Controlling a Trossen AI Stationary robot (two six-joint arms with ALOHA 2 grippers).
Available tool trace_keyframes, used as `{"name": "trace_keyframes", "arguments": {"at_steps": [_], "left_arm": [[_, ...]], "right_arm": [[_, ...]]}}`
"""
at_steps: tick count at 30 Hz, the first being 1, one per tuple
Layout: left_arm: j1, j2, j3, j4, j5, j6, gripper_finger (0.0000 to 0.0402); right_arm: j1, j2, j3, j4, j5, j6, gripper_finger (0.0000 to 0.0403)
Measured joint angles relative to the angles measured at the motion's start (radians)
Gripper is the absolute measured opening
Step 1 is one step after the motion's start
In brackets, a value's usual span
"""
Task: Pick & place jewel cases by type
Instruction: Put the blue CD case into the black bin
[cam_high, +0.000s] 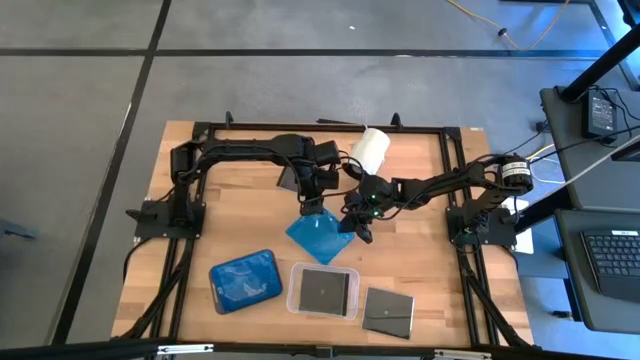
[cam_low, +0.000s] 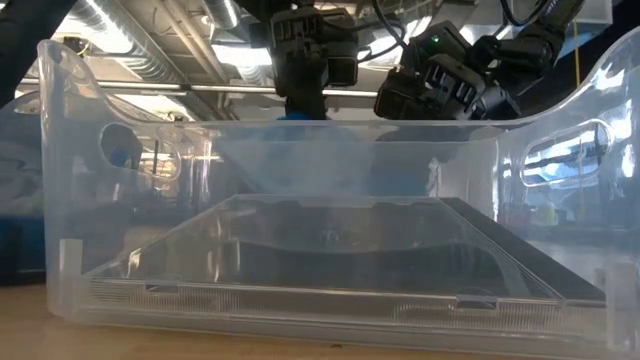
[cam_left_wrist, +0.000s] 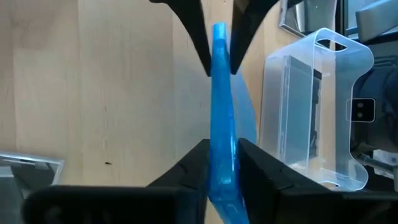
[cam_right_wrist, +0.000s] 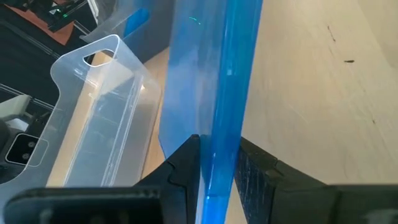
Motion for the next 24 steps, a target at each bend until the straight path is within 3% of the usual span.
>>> {"name": "trace_keyframes", "arguments": {"at_steps": [4, 11, 16, 24], "left_arm": [[0.001, 0.0, 0.0, 0.0, 0.001, 0.0, 0.0047], [0.014, -0.015, -0.002, -0.04, 0.006, 0.005, 0.0049], [0.014, -0.051, -0.005, -0.052, -0.016, 0.008, 0.0041], [0.004, -0.154, -0.005, -0.058, -0.138, -0.02, 0.004]], "right_arm": [[0.0, 0.0, 0.0, 0.0, -0.001, 0.003, 0.0091], [-0.001, -0.012, 0.0, -0.013, -0.038, -0.004, 0.0091], [0.0, -0.071, -0.002, -0.048, 0.028, -0.031, 0.0091], [-0.001, -0.221, -0.001, -0.147, 0.192, -0.06, 0.0091]]}}
